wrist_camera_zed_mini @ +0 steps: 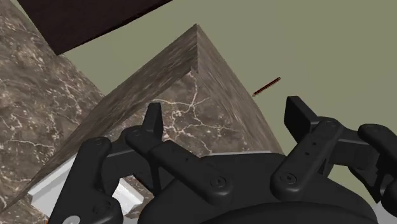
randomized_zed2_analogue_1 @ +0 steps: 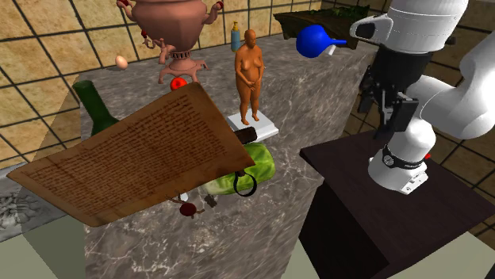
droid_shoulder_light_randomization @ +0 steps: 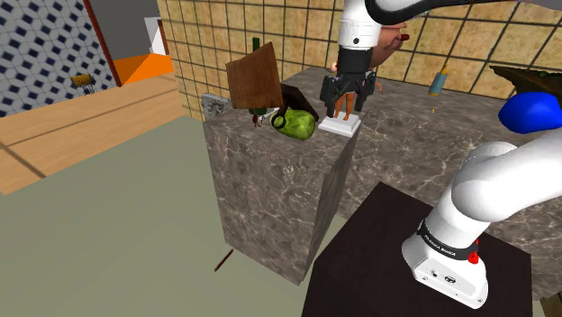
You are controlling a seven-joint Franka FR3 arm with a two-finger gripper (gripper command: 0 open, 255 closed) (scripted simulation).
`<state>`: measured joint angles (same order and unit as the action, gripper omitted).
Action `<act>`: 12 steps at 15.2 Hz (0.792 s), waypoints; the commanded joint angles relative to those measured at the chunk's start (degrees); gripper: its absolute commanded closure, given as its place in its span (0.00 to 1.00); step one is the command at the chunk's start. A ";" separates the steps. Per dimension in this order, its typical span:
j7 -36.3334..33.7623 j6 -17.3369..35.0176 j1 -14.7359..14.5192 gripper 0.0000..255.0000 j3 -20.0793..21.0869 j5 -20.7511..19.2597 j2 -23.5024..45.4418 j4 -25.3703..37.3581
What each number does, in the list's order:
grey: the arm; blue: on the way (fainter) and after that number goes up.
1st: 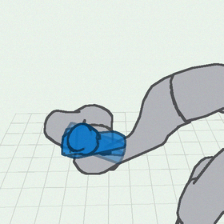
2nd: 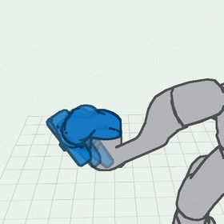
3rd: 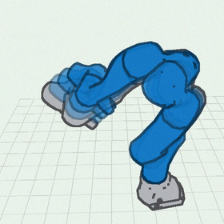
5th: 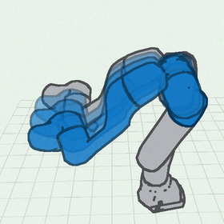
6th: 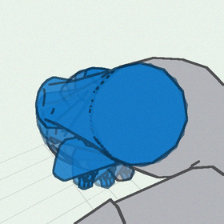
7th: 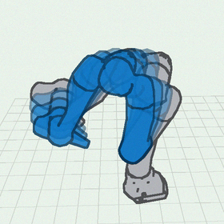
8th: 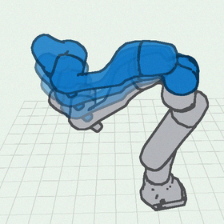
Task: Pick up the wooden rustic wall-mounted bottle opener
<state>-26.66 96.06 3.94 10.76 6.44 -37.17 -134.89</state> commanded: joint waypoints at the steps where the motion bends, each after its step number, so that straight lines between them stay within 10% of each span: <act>1: -7.72 2.83 1.70 0.00 4.24 -1.39 3.79 1.66; 12: -51.84 2.98 11.33 0.00 21.91 -23.97 34.62 23.12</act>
<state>-73.74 100.06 14.81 31.59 -14.53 -5.87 -114.29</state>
